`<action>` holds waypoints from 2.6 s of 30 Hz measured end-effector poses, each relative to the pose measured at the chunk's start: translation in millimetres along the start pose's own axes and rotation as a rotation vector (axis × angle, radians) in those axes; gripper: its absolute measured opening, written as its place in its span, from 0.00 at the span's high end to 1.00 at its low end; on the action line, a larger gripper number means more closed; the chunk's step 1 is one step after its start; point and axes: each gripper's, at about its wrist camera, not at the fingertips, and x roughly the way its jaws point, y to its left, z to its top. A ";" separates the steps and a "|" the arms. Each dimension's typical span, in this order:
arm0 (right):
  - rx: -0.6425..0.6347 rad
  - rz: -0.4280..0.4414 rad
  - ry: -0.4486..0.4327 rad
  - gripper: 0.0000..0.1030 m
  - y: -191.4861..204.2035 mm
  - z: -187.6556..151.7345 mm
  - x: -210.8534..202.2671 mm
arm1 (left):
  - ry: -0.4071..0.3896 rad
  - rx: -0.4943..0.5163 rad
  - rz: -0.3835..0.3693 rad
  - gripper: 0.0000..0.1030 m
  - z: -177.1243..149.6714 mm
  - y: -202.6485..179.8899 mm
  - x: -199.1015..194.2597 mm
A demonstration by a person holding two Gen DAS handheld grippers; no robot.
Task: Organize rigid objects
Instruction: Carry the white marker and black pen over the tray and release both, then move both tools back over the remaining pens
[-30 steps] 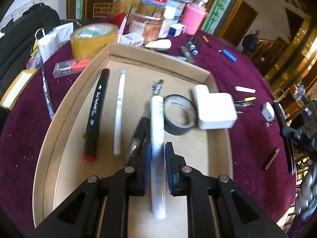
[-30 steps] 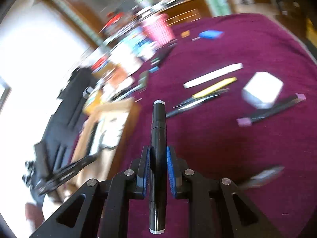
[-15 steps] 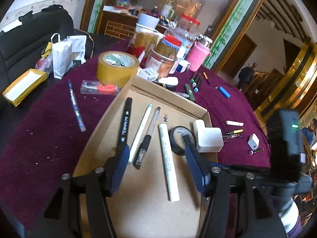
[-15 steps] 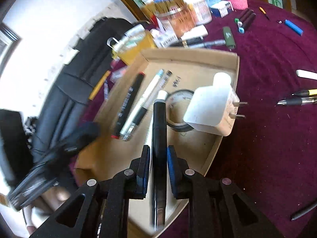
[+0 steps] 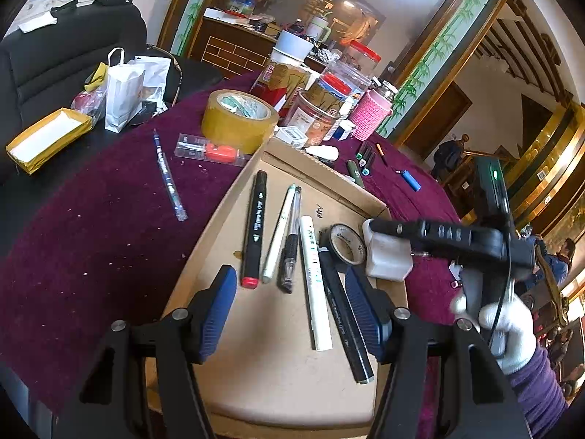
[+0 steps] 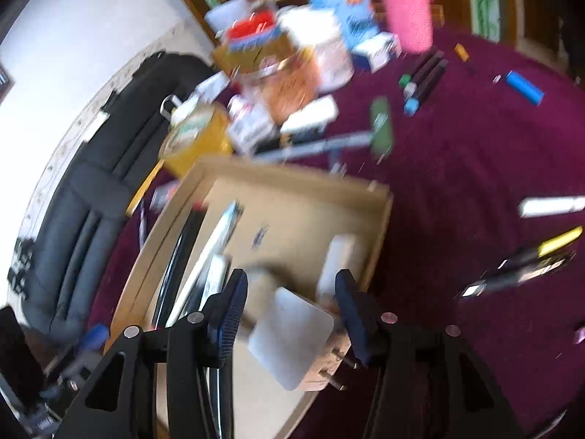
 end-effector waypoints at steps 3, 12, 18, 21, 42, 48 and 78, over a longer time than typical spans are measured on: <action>0.031 0.135 0.072 0.46 5.3 -20.0 5.8 | -0.014 -0.009 0.007 0.40 1.1 4.2 -2.8; 0.023 0.293 0.100 0.45 30.2 -13.1 7.6 | -0.025 -0.028 -0.005 0.40 -1.0 4.1 -7.4; 0.041 0.224 0.200 0.45 35.8 -5.2 53.6 | -0.041 0.001 0.012 0.34 -2.3 0.0 -17.5; -0.028 0.052 0.099 0.45 35.0 8.5 45.5 | -0.037 -0.005 0.007 0.33 -0.8 -0.5 -17.7; -0.437 -0.223 0.163 0.80 102.9 -79.2 19.5 | -0.115 -0.024 0.008 0.32 11.8 4.2 -41.9; -0.328 -0.065 -0.022 0.74 73.6 -66.9 -53.2 | -0.144 0.051 -0.055 0.32 9.8 -30.9 -44.3; 0.428 -0.421 -0.595 0.01 -299.4 -89.9 -210.6 | 0.033 0.541 -0.026 0.00 -28.1 -272.0 92.2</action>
